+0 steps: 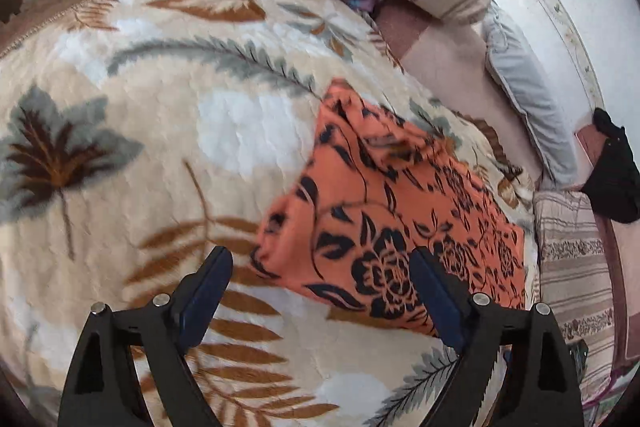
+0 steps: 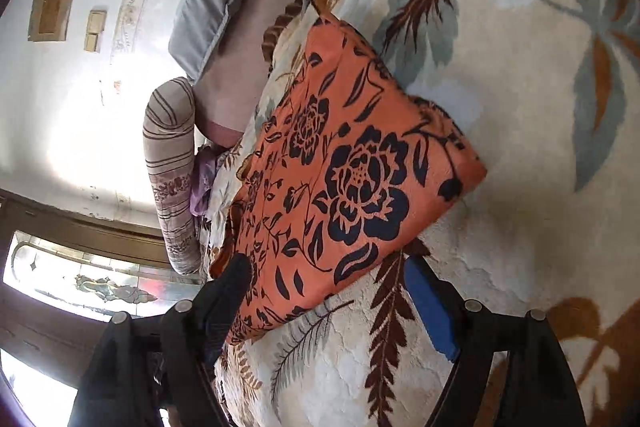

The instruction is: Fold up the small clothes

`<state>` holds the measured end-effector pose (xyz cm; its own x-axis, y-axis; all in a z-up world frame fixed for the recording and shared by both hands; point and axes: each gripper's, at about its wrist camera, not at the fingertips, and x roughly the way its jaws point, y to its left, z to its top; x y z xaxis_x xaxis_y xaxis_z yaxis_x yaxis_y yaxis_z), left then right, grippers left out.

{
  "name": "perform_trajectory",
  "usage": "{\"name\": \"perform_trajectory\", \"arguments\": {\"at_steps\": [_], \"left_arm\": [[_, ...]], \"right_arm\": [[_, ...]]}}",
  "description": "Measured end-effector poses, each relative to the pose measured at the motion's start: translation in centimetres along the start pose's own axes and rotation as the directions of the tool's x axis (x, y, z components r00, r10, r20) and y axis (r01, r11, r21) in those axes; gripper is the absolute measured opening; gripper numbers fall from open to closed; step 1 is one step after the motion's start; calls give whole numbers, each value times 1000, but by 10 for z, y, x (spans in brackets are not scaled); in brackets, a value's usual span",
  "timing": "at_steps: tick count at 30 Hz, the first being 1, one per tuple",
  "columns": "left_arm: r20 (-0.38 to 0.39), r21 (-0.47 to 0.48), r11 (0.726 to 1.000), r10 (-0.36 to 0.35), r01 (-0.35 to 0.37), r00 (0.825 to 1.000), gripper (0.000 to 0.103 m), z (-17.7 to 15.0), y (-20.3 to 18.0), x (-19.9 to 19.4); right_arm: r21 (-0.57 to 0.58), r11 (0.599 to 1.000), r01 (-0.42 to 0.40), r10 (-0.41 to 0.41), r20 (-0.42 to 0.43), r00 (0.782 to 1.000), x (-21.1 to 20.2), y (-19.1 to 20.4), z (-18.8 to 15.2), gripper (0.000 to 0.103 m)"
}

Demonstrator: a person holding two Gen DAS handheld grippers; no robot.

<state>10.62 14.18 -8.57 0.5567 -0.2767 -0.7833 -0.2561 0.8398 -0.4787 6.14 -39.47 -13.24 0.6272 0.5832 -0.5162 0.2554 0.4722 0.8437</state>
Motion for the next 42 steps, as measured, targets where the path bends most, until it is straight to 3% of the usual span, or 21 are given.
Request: {"name": "perform_trajectory", "arguments": {"at_steps": [2,4,6,7,8,9,12,17,20,23,24,25,26,27,29,31,33,36,38,40,42], "left_arm": [[-20,29,997,69,-69,997,90,-5,-10,25],[21,50,990,132,-133,991,90,0,-18,38],[34,39,989,138,-139,990,87,15,-21,46],[33,23,990,139,-140,990,55,22,-21,49],[5,17,986,167,-167,986,29,29,-21,53],[-40,0,991,132,-132,990,21,36,-19,57],[6,37,993,111,-111,994,20,42,-32,27],[128,101,994,14,-27,992,20,12,-52,-65],[125,98,995,17,-30,992,24,-33,-35,-94],[68,71,987,138,-143,988,55,-87,10,-76],[3,52,979,196,-196,981,58,-96,27,-58],[-25,32,984,176,-175,984,58,-103,43,-51],[25,43,990,131,-132,991,58,-104,48,-61],[27,55,986,156,-157,987,59,-101,47,-67],[69,60,972,224,-228,972,59,-90,44,-80],[121,60,972,218,-227,968,59,-77,40,-90],[99,124,974,177,-188,979,59,-61,29,-84],[51,271,947,166,-174,985,60,-44,4,-61],[56,313,936,152,-162,987,60,-30,-12,-49],[43,328,936,117,-125,992,61,-11,-26,-32],[17,353,927,131,-129,991,61,7,-35,-7]], "right_arm": [[64,996,57,-59,27,998,25,-5,11,81],[88,993,78,-85,85,993,35,-2,20,82],[105,991,80,-93,133,987,40,4,28,82],[109,990,85,-101,147,984,42,2,34,80],[131,987,94,-114,155,981,47,-1,38,63],[146,983,108,-130,147,981,52,-5,41,22],[139,984,111,-125,101,987,54,-2,46,14],[-92,993,69,-55,145,988,-7,68,30,14],[-131,990,55,-38,134,990,-50,71,3,14],[-145,977,155,-144,83,986,-66,32,-30,23],[-123,965,230,-226,46,973,-63,4,-40,32],[-61,954,295,-295,4,956,-62,-22,-47,33],[4,968,252,-251,-15,968,-68,-44,-52,32],[31,979,200,-200,5,980,-79,-51,-54,32],[-9,960,278,-277,84,957,-106,-44,-54,38],[-31,951,308,-299,172,939,-128,-32,-50,51],[-65,941,333,-306,258,916,-145,-13,-44,58],[-179,929,323,-260,304,917,-145,26,-36,59],[-270,924,270,-207,241,948,-130,45,-27,69],[-339,924,179,-144,125,982,-101,58,-18,70],[-360,930,74,-89,-26,996,-62,65,-7,70]]}}
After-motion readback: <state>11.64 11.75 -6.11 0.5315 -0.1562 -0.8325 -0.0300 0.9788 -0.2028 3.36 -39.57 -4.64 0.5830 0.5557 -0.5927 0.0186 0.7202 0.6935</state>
